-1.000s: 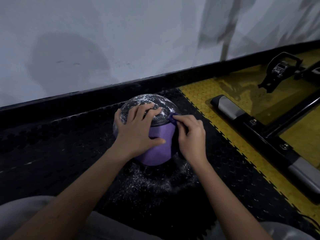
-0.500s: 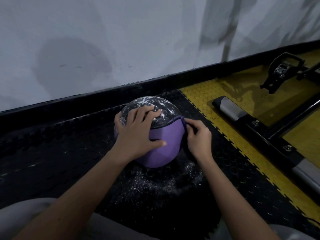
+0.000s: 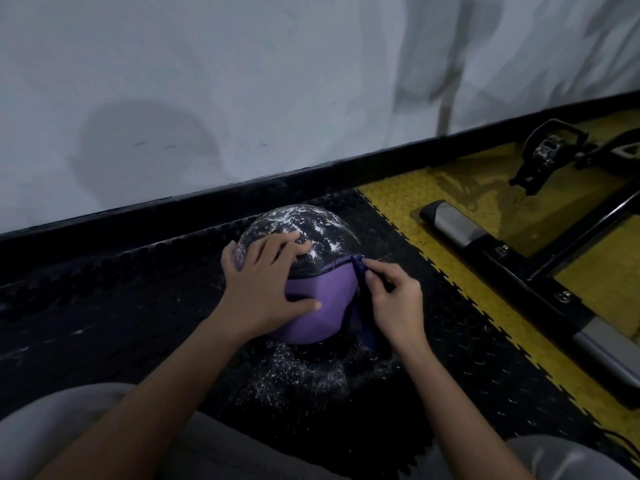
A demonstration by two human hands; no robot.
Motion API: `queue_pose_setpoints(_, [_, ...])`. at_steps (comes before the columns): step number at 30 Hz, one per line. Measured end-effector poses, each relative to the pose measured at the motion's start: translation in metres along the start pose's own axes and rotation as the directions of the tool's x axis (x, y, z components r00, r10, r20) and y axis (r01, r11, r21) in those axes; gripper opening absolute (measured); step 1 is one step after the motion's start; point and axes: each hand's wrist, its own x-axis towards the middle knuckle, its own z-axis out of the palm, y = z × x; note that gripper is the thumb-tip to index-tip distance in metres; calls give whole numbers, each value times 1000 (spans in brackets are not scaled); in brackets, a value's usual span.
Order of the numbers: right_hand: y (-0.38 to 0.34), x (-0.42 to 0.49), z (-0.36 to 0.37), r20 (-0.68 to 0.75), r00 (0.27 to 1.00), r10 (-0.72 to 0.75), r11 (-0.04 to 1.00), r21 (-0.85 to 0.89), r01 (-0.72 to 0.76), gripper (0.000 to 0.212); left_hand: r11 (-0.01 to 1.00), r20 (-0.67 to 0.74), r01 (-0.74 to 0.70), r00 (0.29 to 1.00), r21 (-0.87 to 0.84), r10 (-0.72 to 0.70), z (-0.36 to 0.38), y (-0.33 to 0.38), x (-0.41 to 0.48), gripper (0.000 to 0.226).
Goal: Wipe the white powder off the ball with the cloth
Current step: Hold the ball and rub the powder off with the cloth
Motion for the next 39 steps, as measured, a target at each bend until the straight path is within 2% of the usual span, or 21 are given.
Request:
queue_pose_setpoints(4, [-16,7,-12,-97,987,129,953,288,-96,18,996,-65,47,997,-70,-52,-7,0,-7,68])
queue_pose_setpoints(6, [-22,6,-13,-26,979,204,891,420,-175,17,994,-88,59,994,-88,-67,-8,0,-8,82])
queue_pose_setpoints(8, [-23,3,-10,90,969,232,862,443,-247,17,993,-80,88,992,-83,-95,-7,-1,-11,94])
queue_pose_setpoints(10, [-19,-2,-6,160,966,203,906,345,-247,22,991,-56,109,992,-75,-113,-6,1,-13,95])
queue_pose_setpoints(13, [-12,-7,-6,145,989,7,995,98,-21,33,993,-43,92,995,-74,-95,-3,5,-12,95])
queue_pose_setpoints(15, [-8,-11,-6,121,987,-110,993,-21,114,38,994,-25,67,997,-88,-69,-2,8,-11,98])
queue_pose_setpoints(17, [-3,-13,-5,108,982,-152,982,-100,163,38,995,-2,44,999,-93,-44,-2,10,-11,100])
queue_pose_setpoints(20, [0,-15,-4,92,979,-183,968,-155,196,30,997,68,57,996,-43,-54,-3,15,-13,91])
queue_pose_setpoints(23, [-5,-24,0,62,944,-324,922,-205,330,22,998,69,68,995,-11,-67,-5,16,-12,86])
queue_pose_setpoints(28, [-6,-43,6,222,851,-477,804,-282,524,25,995,72,96,993,-16,-94,-9,11,-7,83])
queue_pose_setpoints(30, [-1,-28,1,188,872,-451,815,-312,489,26,994,77,100,992,-37,-97,-10,9,-5,86])
queue_pose_setpoints(32, [2,-7,-5,103,923,-371,857,-344,383,24,994,86,98,992,-56,-93,-10,8,-4,88])
queue_pose_setpoints(34, [-1,1,-6,94,937,-338,866,-359,348,22,993,88,98,992,-70,-91,-9,9,-4,88])
queue_pose_setpoints(36, [-10,-7,-2,167,901,-400,828,-355,434,21,991,81,109,991,-72,-103,-9,10,-3,88])
queue_pose_setpoints(39, [-15,-20,1,300,806,-510,745,-315,588,21,991,76,117,991,-58,-112,-8,11,-2,87])
